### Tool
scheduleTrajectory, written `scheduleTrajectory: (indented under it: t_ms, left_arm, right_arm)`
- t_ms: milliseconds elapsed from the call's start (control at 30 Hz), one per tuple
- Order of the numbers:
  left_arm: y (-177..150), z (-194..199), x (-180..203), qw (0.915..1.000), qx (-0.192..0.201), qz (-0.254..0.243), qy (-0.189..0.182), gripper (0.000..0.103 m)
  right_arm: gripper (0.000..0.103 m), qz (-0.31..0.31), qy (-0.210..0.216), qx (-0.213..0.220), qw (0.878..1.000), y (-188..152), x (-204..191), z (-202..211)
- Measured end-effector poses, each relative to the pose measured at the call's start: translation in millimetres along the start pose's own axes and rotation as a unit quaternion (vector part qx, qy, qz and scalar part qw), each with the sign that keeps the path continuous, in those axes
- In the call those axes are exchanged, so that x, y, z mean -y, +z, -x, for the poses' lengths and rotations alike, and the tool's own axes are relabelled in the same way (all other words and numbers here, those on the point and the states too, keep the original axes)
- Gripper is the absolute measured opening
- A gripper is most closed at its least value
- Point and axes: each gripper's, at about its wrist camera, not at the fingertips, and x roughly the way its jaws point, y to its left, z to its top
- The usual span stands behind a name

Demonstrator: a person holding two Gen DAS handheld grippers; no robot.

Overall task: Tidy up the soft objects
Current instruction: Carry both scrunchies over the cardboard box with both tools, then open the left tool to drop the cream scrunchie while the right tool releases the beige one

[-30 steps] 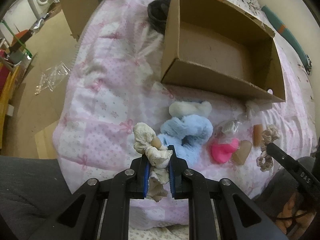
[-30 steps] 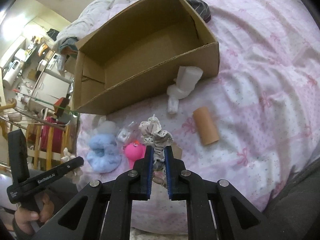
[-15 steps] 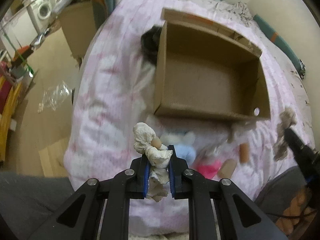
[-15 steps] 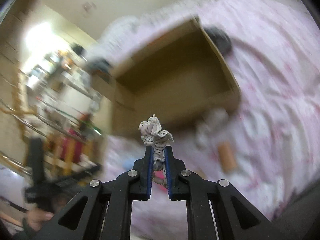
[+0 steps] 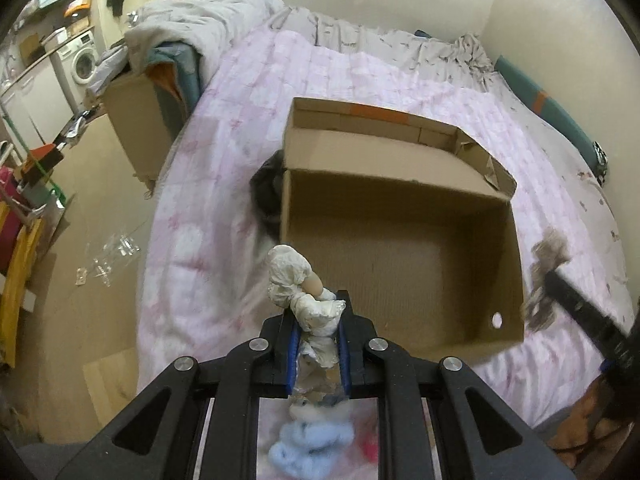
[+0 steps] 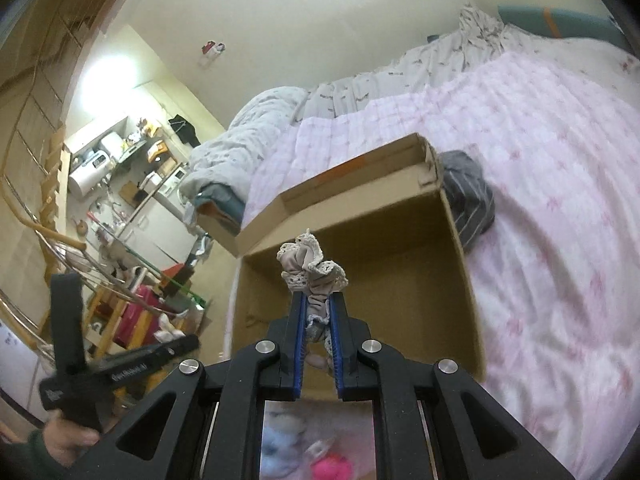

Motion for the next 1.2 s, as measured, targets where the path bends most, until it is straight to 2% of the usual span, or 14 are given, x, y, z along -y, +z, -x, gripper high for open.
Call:
scheduleTrajectory:
  t_ms: [133, 367, 833, 1033, 1200]
  left_arm:
    - [9, -22, 10, 0.9997, -0.012, 0.006, -0.022, 0.015]
    - [9, -53, 30, 0.999, -0.031, 0.001, -0.033, 0.015]
    - [-7, -97, 49, 0.9975, -0.061, -0.035, 0.01, 0.015]
    - [-13, -106, 50, 0.9968, -0.07, -0.033, 0.016, 0.016]
    - [-13, -110, 50, 0.997, -0.068, -0.031, 0.021, 0.023]
  right_arm:
    - [0.013, -0.012, -0.002, -0.022, 1.0, 0, 17, -23]
    - [0.013, -0.043, -0.013, -0.089, 0.995, -14, 38, -63]
    - [0.013, -0.023, -0.04, -0.136, 0.99, -22, 34, -88]
    - [0.013, -0.017, -0.055, -0.15, 0.987, -25, 32, -94]
    - [0.013, -0.017, -0.059, -0.152, 0.986, -25, 33, -98]
